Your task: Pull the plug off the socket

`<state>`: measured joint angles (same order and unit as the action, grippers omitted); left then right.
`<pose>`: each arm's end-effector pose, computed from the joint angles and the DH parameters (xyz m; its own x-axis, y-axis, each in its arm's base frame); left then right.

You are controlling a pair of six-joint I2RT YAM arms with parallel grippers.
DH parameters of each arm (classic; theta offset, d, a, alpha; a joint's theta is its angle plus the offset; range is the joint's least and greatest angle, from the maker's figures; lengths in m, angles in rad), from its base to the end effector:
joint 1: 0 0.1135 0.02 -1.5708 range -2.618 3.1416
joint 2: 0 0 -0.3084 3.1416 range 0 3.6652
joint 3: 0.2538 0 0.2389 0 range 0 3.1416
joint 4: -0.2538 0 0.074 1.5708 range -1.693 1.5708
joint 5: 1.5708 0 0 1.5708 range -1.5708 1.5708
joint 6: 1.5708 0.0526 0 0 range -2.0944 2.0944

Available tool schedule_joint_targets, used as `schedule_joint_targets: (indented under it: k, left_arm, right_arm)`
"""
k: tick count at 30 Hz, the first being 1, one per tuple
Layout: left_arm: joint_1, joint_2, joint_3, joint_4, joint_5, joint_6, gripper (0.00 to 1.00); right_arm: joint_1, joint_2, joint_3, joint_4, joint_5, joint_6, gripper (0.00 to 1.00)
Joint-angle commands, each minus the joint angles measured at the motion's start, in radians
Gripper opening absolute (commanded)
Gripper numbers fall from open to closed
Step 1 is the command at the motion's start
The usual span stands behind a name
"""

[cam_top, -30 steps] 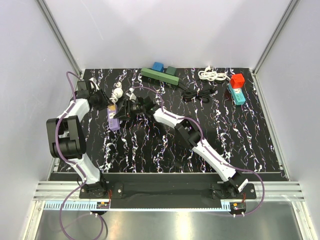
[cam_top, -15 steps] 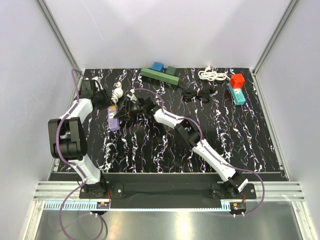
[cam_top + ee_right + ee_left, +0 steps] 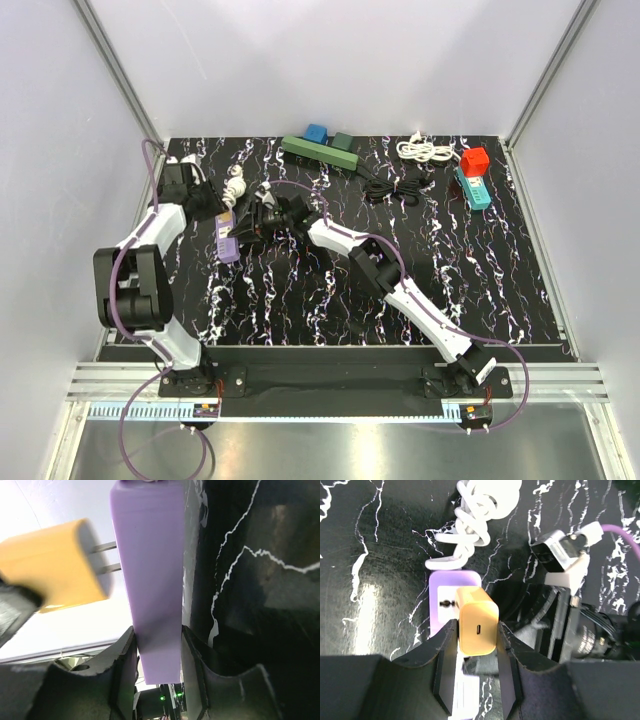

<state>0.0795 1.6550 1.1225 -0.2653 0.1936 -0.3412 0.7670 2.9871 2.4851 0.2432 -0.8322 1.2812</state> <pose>0.3630 0.0188 0.2652 -0.6912 -0.3845 -0.6119 -0.1860 0.9129 -0.3634 0.4497 0.4875 0.0743 -0.9936 -0.0616 -0.0947 -0.1038 0.1670 0.9805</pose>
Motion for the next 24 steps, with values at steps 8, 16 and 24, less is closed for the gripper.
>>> schedule_joint_targets:
  k: [8,16,24]
  left_arm:
    - [-0.014,-0.1,-0.003,0.046,0.0,-0.013,0.0]
    - [-0.012,-0.141,-0.009,0.04,-0.06,-0.01,0.0]
    - [-0.012,-0.236,-0.046,0.043,-0.164,0.013,0.0]
  right_arm:
    - [-0.024,-0.019,-0.084,-0.119,0.136,0.044,0.0]
    - [-0.023,-0.037,-0.062,-0.159,0.157,-0.049,0.0]
    - [0.005,-0.022,0.026,-0.154,0.162,-0.12,0.09]
